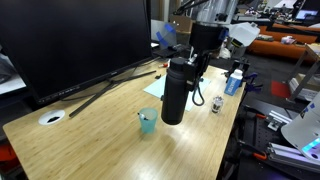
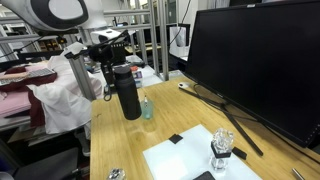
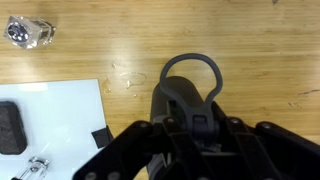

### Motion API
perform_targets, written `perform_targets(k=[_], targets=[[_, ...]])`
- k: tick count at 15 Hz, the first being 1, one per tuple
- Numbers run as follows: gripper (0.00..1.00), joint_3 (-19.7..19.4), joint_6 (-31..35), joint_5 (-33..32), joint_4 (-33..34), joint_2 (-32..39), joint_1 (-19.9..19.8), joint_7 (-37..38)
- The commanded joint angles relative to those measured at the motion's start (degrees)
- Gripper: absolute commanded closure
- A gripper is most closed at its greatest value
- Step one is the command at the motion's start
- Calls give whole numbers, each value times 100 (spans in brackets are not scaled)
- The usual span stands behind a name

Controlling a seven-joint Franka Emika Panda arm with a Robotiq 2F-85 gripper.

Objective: Move the black flask backwards

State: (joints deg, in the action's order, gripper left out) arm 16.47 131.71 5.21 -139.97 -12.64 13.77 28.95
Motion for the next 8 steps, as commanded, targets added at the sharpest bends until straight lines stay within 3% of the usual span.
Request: perform_targets(k=[1, 8], targets=[[92, -43, -437, 10, 188, -23, -149, 118], [92, -168, -880, -170, 1004, 671, -404, 363]])
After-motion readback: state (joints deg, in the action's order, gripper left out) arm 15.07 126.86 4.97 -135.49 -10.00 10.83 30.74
